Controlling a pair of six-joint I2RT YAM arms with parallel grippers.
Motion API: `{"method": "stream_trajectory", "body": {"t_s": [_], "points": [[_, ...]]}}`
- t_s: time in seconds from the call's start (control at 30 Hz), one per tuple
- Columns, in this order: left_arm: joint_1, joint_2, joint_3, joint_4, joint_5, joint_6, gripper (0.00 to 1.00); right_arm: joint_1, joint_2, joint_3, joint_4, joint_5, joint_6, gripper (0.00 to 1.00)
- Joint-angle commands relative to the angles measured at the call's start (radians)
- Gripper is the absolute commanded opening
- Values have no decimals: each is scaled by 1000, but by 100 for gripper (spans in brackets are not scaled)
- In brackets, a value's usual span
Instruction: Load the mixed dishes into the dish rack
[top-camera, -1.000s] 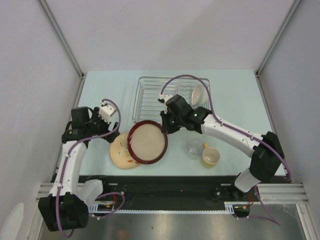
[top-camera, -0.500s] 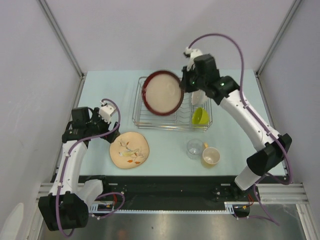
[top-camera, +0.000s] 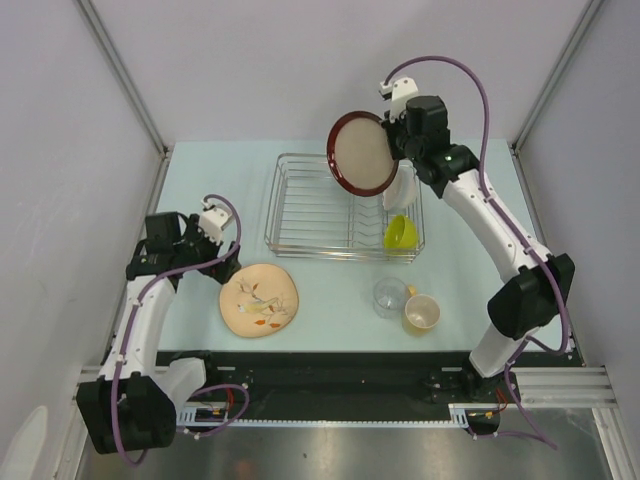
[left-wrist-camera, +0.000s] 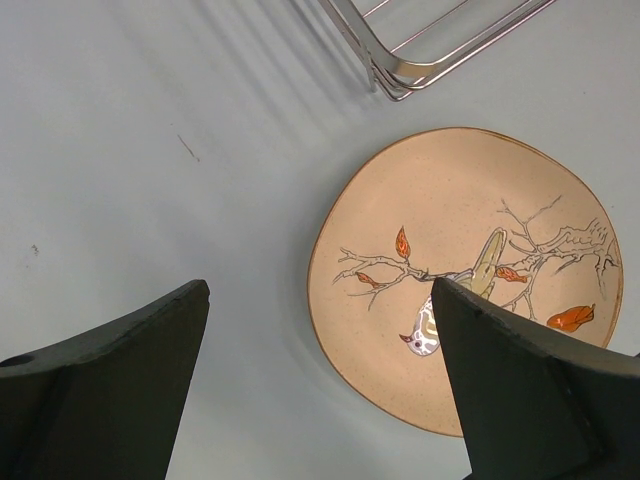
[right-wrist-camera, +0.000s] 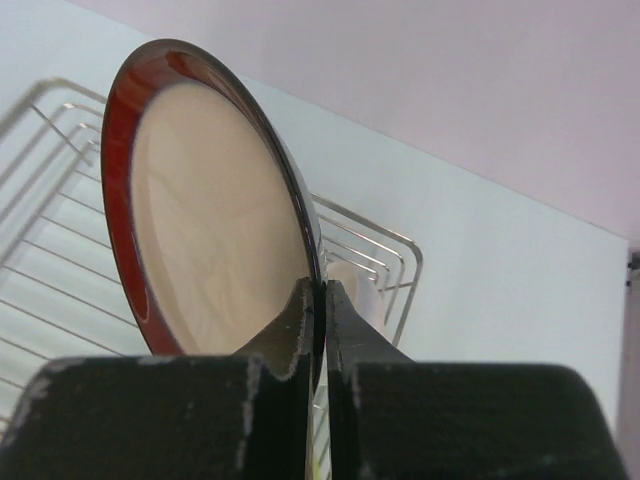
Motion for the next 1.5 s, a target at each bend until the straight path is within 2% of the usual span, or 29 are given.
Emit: {"method": "stream_trajectory", "body": {"t_s": [0.0,0.07,0.2,0.37,0.63,0.8,1.1,1.47], "points": [[10,14,-2,36,24,-21,98,18,-43,-42,408,30,-189,0],[8,20,-2,40,21,-23,98,35,-54,-98,539,41,-251,0],[8,31,-7,48,19,-23,98,35,-49,-165,637,50,-339,0],[8,52,-4,56,13,-24,98,58,-57,-265,827,50,-537,0],[8,94,12,59,1,-24,98,63,-28,-326,983,13,-747,0],[8,111,24,56,-9,-20,98,66,-35,-375,988,-13,-793,0],[8,126,26,65,-15,-24,98,64,-114,-512,1008,-10,-778,0],[8,111,35,54,-16,-34,99,54,-163,-566,965,-34,-770,0]]}}
